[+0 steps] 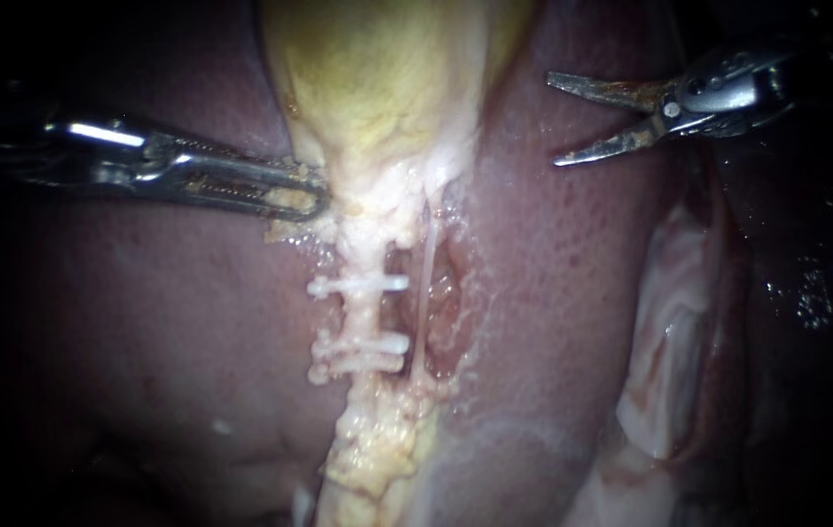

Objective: Go to the cutting position left tube

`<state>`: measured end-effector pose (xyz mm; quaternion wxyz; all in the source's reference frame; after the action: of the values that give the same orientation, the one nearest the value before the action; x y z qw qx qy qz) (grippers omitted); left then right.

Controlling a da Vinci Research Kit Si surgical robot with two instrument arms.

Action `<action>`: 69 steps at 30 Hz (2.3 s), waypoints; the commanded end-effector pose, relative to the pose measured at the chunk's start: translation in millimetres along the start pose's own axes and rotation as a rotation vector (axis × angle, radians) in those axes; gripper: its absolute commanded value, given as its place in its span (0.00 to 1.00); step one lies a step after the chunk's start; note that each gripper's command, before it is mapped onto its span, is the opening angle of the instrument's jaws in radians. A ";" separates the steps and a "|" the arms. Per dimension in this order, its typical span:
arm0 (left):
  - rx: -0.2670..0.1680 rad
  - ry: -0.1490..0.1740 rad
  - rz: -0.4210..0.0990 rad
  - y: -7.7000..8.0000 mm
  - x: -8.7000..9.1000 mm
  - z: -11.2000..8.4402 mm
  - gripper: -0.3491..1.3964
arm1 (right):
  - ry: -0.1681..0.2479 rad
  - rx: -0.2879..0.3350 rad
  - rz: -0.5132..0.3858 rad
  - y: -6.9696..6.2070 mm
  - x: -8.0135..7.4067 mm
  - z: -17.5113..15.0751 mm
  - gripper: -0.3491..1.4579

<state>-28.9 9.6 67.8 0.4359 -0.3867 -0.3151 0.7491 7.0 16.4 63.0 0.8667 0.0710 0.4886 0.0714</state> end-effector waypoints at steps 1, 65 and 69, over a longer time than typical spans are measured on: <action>-0.002 -0.001 0.001 0.1 0.1 -0.3 0.00 | 0.000 0.000 0.000 0.0 0.1 0.0 0.99; 0.007 0.040 -0.034 3.1 3.1 -9.1 0.00 | 0.095 0.407 0.172 -13.5 -4.5 17.8 0.99; 0.007 0.040 -0.034 3.1 3.1 -9.1 0.00 | 0.102 0.433 0.156 -13.5 -3.8 18.7 0.99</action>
<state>-23.4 12.4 59.8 0.4561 -0.3947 -0.3099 0.7350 22.1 1.4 73.2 0.7968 0.2905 0.5289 0.0330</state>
